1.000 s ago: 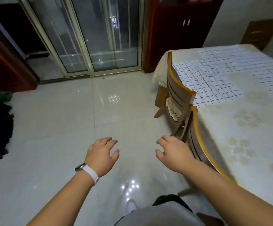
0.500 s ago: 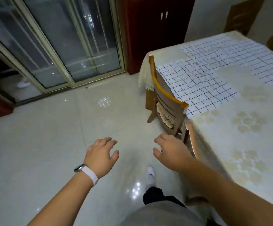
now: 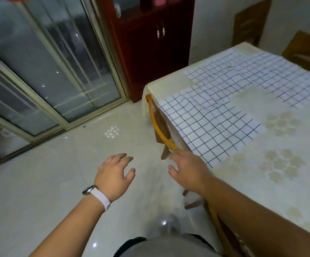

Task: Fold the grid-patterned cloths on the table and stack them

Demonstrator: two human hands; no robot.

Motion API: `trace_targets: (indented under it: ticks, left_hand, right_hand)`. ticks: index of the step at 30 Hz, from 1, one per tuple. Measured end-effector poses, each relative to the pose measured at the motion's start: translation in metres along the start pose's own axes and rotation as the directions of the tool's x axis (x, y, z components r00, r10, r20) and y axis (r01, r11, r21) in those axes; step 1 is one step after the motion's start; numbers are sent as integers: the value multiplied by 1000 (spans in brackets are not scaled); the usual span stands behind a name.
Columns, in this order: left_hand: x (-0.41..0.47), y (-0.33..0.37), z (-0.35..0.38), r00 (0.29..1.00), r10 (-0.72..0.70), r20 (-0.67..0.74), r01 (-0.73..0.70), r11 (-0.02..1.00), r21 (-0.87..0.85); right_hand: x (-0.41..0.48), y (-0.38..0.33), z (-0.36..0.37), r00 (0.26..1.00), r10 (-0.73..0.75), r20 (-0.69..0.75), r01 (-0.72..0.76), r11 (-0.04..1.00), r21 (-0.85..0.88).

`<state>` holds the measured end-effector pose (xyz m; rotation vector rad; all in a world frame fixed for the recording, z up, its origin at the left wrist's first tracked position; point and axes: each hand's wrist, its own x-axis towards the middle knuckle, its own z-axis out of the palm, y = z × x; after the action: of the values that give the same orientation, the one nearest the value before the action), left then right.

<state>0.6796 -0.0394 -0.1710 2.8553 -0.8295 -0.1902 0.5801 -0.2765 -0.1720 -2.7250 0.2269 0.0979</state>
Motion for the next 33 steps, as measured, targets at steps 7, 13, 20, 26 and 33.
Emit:
trace_targets:
  ticks: [7,13,20,26,33]
  left_hand:
    - [80,6,-4,992,123,12,-123,992,9]
    - [158,4,-3,970,241,32,-240,970,-28]
    - [270,-20,-17,920,378,102,-361,920,-156]
    - [364,-37,-27,837,527,147,-502,847,-176]
    - [409,-21,-21,737,654,168,-609,751,-254]
  right_hand:
    - [38,25,-10,994,105,6,-105,994,-12]
    - [84,33,-15,975,219,20,-219,975,-29]
    - [158,22,-16,905,422,-44,-422,906,9]
    - [205,16,-19,811,579,-83,-579,815,22]
    - [208,12,-27,689,713,-129,-713,699,53]
